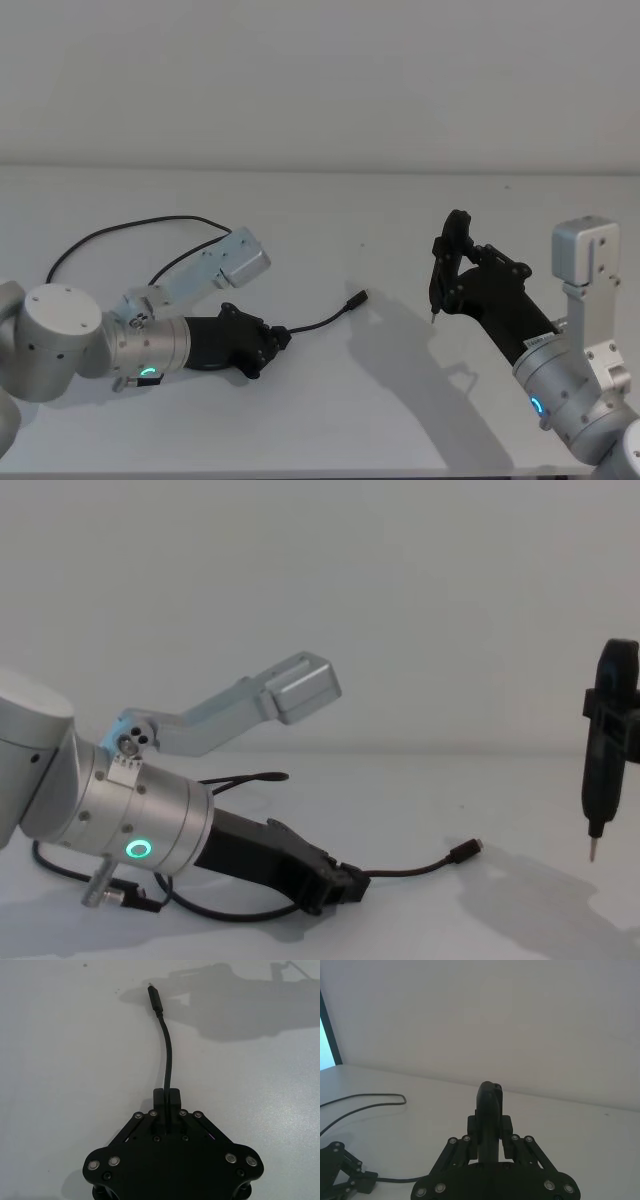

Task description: Pick up the data cable with the one hand.

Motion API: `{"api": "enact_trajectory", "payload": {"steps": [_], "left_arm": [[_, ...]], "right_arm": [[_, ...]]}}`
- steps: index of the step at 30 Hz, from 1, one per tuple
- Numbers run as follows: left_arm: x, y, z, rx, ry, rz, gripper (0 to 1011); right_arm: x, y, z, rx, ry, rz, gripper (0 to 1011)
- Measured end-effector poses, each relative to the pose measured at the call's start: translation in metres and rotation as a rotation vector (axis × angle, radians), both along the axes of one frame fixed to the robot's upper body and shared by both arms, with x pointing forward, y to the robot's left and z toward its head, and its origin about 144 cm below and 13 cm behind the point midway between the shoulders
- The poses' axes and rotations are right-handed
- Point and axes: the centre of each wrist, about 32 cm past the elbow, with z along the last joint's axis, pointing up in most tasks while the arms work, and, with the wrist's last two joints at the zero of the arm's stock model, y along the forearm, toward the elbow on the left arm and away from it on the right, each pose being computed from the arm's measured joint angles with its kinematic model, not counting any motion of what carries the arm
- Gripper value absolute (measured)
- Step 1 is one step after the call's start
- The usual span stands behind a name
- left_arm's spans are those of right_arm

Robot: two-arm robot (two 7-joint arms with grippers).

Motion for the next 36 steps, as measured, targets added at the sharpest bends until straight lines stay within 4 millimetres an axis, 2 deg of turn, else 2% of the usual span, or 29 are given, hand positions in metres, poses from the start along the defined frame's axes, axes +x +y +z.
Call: {"api": "enact_trajectory", "payload": {"steps": [19,36], "left_arm": [[0.0,0.001,0.0,-0.002,-0.011,-0.005,61],[-0.002,0.008,0.012,-0.047,-0.147,-0.113,61]], "right_arm": [[0.0,0.0,0.001,0.003,-0.003,-0.002,274],[-0.002,-0.004,0.021,0.094,-0.075,0.019,274]]}}
